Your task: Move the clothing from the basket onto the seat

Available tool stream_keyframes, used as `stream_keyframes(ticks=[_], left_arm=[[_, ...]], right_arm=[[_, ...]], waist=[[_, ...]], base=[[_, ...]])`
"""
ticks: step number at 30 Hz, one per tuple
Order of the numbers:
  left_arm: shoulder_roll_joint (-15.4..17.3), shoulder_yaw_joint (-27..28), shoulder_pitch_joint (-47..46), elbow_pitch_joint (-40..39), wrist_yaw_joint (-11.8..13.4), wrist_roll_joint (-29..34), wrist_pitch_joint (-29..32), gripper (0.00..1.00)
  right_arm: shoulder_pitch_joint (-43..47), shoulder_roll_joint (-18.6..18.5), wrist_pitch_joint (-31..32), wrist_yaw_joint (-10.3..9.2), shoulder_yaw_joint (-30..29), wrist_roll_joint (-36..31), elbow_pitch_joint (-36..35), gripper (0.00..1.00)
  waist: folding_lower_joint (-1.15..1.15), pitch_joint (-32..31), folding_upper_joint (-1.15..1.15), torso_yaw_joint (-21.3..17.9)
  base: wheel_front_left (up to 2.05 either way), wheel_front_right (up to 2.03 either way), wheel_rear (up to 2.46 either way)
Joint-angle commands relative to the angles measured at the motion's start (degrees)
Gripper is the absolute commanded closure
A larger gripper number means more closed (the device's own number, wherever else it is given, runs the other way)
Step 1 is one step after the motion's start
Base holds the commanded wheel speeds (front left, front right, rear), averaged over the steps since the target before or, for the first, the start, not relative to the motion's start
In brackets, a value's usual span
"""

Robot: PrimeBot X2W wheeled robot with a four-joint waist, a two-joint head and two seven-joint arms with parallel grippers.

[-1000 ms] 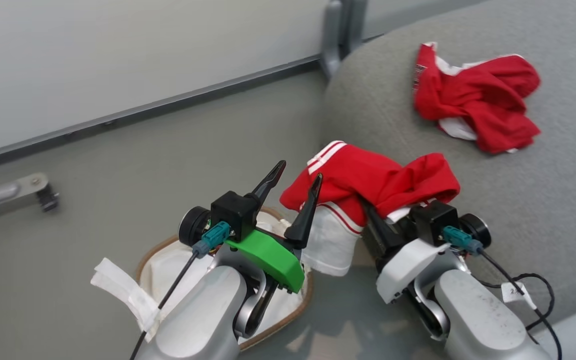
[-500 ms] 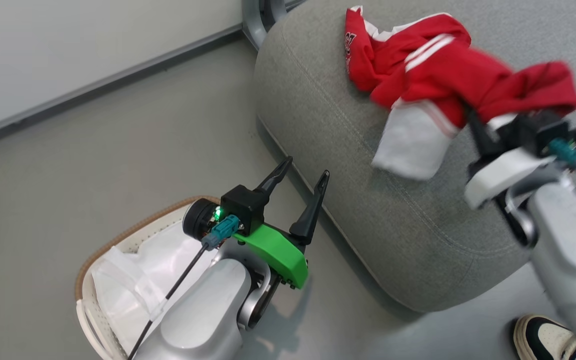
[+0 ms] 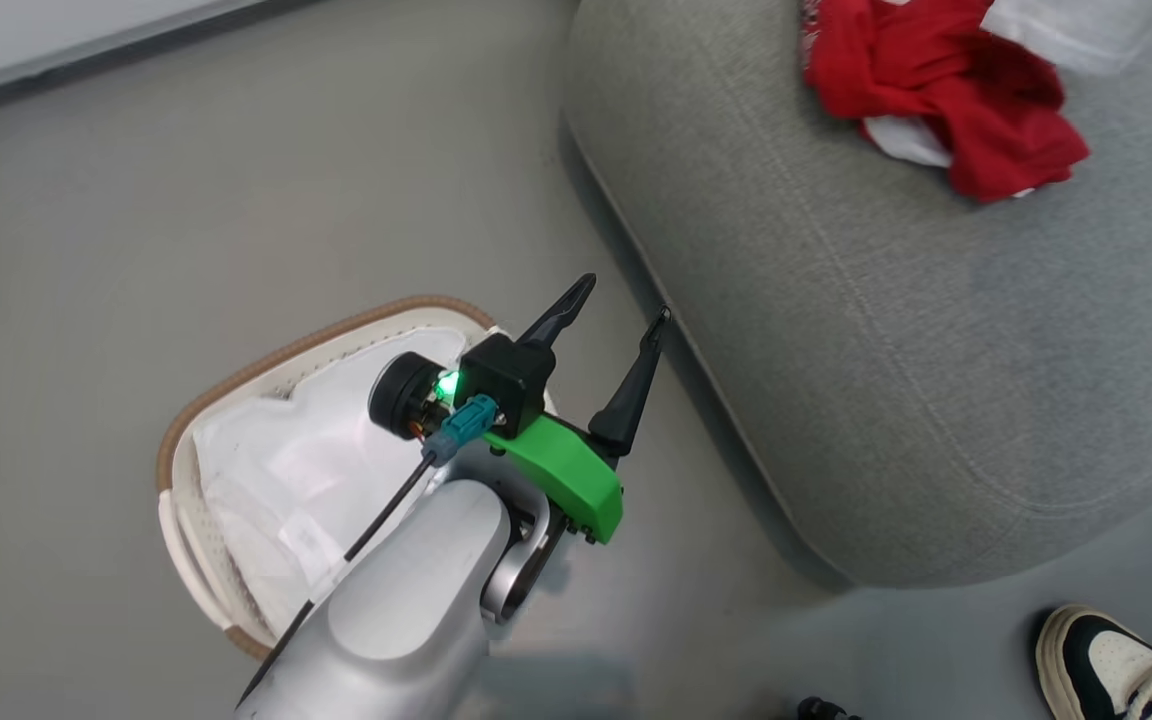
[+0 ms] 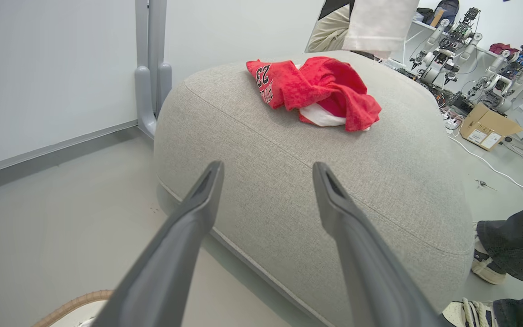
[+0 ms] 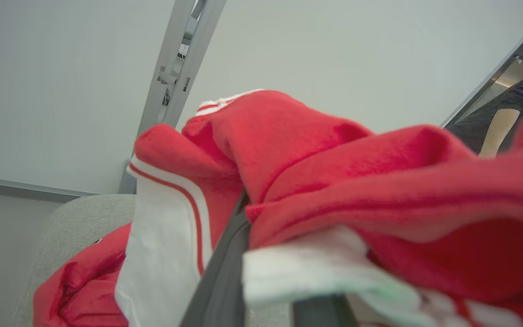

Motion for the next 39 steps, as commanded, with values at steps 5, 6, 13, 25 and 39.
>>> stream_keyframes(ticks=[5, 6, 13, 25, 39], left_arm=[[0.3, -1.0, -2.8, -1.0, 1.0, 0.5, 0.0, 0.00], [0.4, -1.2, -3.2, -1.1, 1.1, 0.6, 0.0, 0.00], [0.3, -0.9, -4.6, -1.1, 2.1, 0.6, 0.0, 0.00], [0.3, 5.5, -0.3, -0.9, 2.3, 2.2, 0.0, 0.00], [0.3, 24.5, 13.6, -6.9, 5.0, 10.2, 0.0, 0.00]], right_arm=[[-6.1, -2.4, -0.1, -0.08, -1.8, -1.8, 7.4, 1.00], [-6.9, -2.5, -0.1, -0.08, -2.6, -1.5, 9.0, 1.00], [-5.8, -1.5, -0.1, -0.08, -6.4, -1.1, 15.0, 0.00], [11.5, 3.9, -0.1, -0.08, -9.8, 0.7, 5.0, 0.00], [31.2, 11.2, -0.1, -0.08, -9.0, 4.8, -13.6, 0.00]], waist=[[0.00, 7.5, -0.01, 6.6], [0.00, 8.4, -0.01, 7.2], [0.00, 11.9, -0.01, 9.5], [0.00, 7.0, -0.01, 8.5], [0.00, -4.4, -0.01, 12.1]], base=[[0.00, 0.00, 0.00], [0.00, 0.00, 0.00], [0.00, 0.00, 0.00], [0.00, 0.00, 0.00], [0.00, 0.00, 0.00]])
